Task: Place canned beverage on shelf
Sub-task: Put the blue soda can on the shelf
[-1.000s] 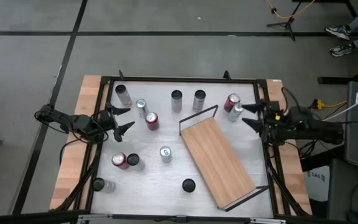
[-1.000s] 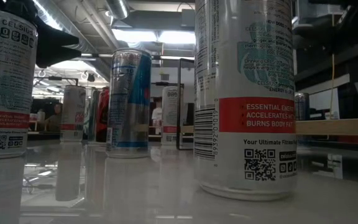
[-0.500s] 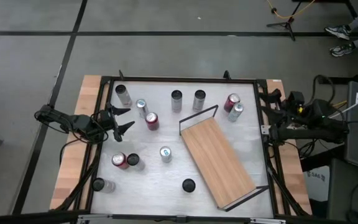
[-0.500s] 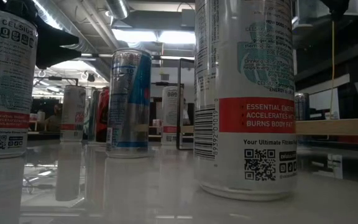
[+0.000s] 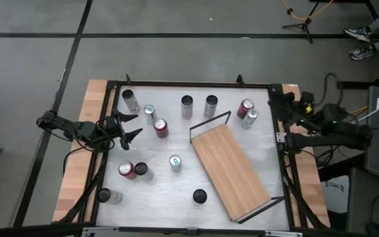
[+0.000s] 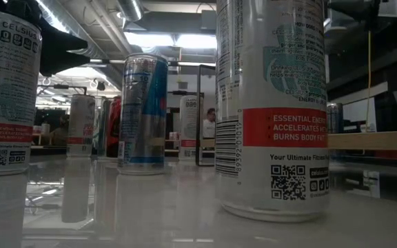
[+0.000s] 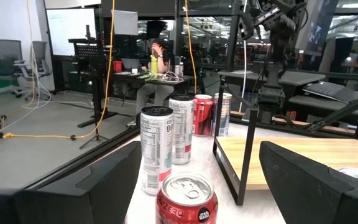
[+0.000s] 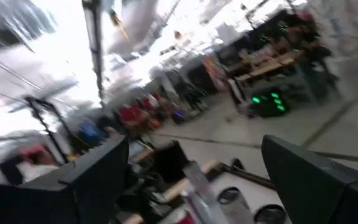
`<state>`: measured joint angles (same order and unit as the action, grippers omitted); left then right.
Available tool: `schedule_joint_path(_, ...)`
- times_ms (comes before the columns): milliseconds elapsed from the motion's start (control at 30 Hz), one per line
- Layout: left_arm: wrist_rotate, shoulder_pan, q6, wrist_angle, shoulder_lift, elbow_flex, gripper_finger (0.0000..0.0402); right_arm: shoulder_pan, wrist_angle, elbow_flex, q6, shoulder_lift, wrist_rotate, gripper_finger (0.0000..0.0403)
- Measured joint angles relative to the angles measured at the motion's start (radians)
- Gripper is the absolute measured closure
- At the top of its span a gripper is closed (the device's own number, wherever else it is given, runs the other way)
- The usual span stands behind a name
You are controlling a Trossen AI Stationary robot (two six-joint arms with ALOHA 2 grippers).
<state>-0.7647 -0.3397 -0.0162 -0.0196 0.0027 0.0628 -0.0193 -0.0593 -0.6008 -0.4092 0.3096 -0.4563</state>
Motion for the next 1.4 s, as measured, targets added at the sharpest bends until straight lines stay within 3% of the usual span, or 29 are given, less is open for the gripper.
schedule_joint_path(133,0.000,0.000,0.000,0.000,0.000,0.000,0.0080,0.000,-0.125,-0.113,0.049,0.146,-0.060,0.0045)
schedule_joint_path(267,0.000,0.000,-0.001,0.000,0.000,0.000,0.0080,0.000,-0.409,-0.287,0.045,0.288,-0.140,0.0045)
schedule_joint_path(500,0.000,0.000,-0.002,0.000,0.000,0.000,0.0080,0.000,-0.895,-0.518,-0.171,0.509,-0.243,0.0045)
schedule_joint_path(700,0.000,0.000,-0.003,0.000,0.000,0.000,0.0080,0.037,-1.149,-0.551,-0.366,0.610,-0.213,0.0045)
schedule_joint_path(1067,0.000,0.000,-0.003,0.001,0.000,0.000,0.0080,0.274,-1.215,-0.550,-0.399,0.733,0.026,0.0045)
schedule_joint_path(1400,0.000,0.000,-0.003,0.002,0.000,0.000,0.0080,0.345,-1.216,-0.550,-0.369,0.873,0.161,0.0045)
